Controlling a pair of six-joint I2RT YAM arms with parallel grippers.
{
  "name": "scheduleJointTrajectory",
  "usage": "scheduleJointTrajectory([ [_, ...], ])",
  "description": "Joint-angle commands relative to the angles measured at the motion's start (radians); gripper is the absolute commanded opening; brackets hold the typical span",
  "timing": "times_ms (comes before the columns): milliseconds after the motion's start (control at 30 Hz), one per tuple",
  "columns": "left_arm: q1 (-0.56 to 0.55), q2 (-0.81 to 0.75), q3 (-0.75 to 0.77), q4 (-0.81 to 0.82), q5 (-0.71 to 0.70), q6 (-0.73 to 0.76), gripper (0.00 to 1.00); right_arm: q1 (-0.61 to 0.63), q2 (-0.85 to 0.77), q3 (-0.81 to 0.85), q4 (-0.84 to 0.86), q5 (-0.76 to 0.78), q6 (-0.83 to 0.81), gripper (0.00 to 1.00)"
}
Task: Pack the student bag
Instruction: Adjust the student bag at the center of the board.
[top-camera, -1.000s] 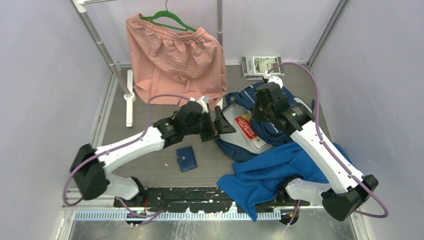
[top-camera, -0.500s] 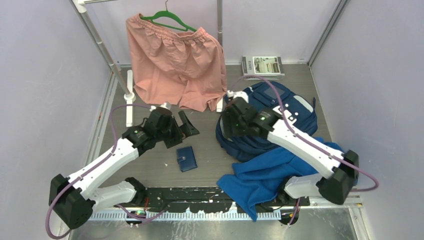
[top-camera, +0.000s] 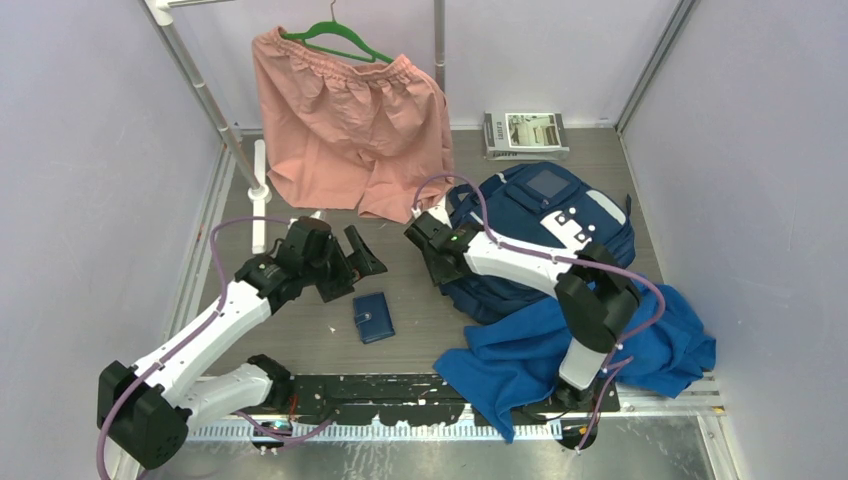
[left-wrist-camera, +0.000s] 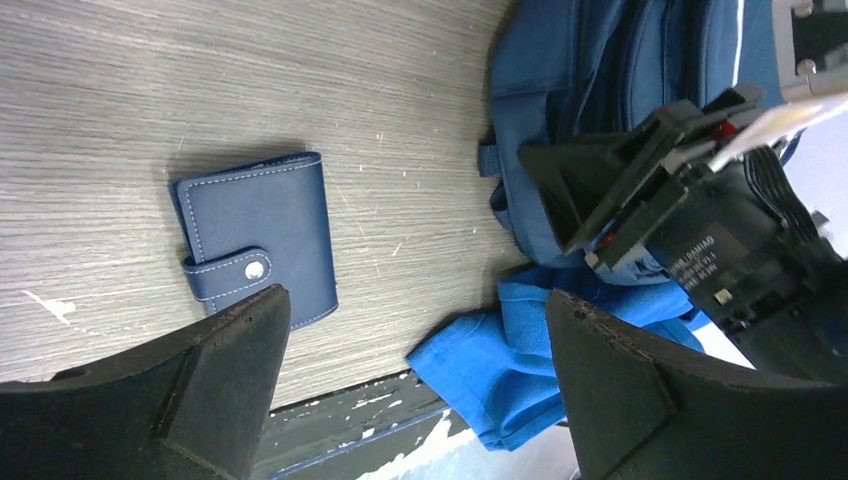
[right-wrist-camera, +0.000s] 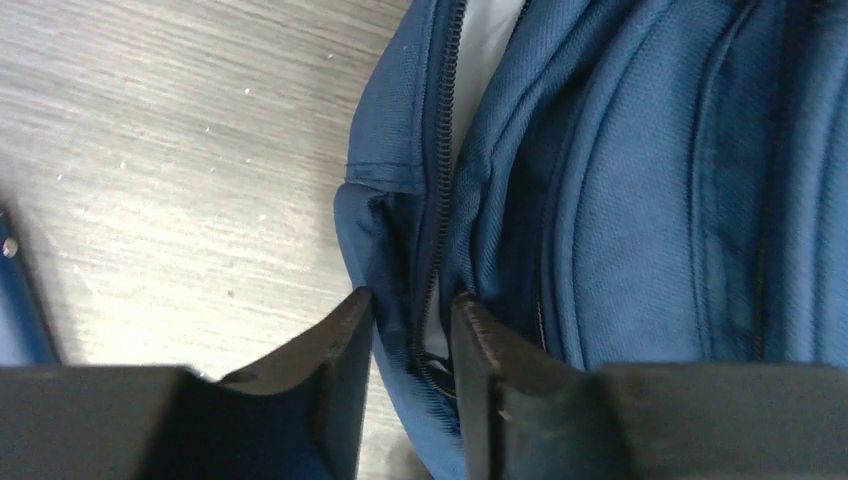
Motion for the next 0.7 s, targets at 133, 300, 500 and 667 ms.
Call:
scheduleJointTrajectory([
  [133, 0.0, 0.045, -0.02, 0.087, 0.076, 0.008, 0.97, -0.01, -0.104, 0.005, 0.017, 0.118, 0.002, 0.01],
  [300, -0.043, 0.124, -0.027, 0.174, 0.081, 0.012, 0.93, -0.073, -0.4, 0.016, -0.059, 0.225, 0.009, 0.01],
  [500, -0.181, 0.279, 0.095, 0.228, -0.086, 0.084, 0.99, -0.169, -0.58, 0.109, -0.168, 0.24, -0.024, 0.01],
  [667, -0.231, 0.477, 0.239, 0.304, -0.1, 0.081, 1.0, -0.232, -0.617, 0.117, -0.232, 0.267, -0.03, 0.01],
])
